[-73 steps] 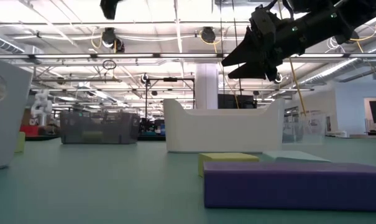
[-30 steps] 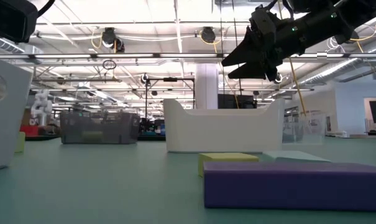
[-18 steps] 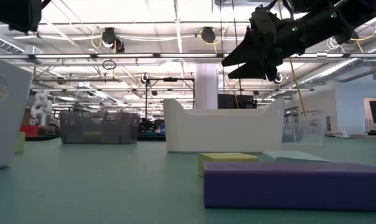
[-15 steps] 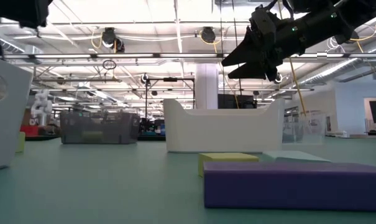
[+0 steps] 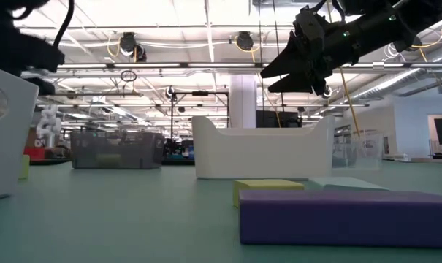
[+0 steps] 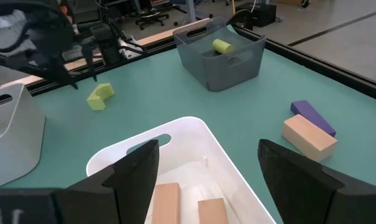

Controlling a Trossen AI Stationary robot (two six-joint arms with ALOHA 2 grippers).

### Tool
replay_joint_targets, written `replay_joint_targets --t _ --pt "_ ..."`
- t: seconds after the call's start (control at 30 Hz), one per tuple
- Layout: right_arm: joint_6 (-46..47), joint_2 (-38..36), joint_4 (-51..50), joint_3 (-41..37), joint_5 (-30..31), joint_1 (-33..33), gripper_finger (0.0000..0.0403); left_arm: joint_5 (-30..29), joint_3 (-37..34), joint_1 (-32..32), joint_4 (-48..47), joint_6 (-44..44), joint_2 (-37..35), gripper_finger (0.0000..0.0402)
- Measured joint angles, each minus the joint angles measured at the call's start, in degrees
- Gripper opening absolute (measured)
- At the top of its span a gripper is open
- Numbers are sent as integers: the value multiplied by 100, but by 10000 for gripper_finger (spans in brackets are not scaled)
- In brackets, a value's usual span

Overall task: Sort & place blocks by color
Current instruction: Put the left green block into the black bin

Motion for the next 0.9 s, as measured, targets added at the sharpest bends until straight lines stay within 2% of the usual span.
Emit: replay_joint_targets --t 0.17,0.4,0.6,0.9 --pt "0 2 0 0 0 0 267 1 -300 106 233 726 6 197" --pt "0 2 0 -2 0 0 267 -25 -465 251 501 701 13 197" --pt "0 2 0 -2 0 0 267 -310 -465 275 570 675 35 197" --pt "1 2 2 -2 2 1 267 -314 -470 275 1185 849 854 198"
